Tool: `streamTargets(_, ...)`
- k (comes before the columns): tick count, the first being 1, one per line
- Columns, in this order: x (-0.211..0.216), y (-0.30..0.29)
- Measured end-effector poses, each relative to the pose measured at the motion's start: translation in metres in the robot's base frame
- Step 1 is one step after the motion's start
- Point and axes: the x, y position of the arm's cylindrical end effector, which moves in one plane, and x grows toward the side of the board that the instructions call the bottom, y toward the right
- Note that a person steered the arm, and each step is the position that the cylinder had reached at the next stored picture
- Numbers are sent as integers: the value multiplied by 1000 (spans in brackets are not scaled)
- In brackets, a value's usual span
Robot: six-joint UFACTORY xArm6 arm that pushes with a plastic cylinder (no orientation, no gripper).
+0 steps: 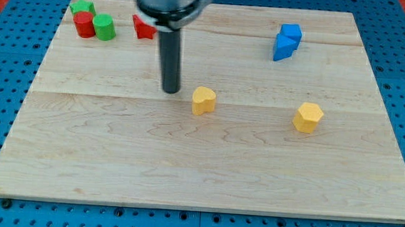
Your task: Push the yellow heart closer to the yellow hexagon
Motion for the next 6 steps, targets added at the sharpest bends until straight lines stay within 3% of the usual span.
streamTargets(1,10,16)
streamTargets(3,11,133)
streamTargets(4,11,154)
streamTargets(6,29,99)
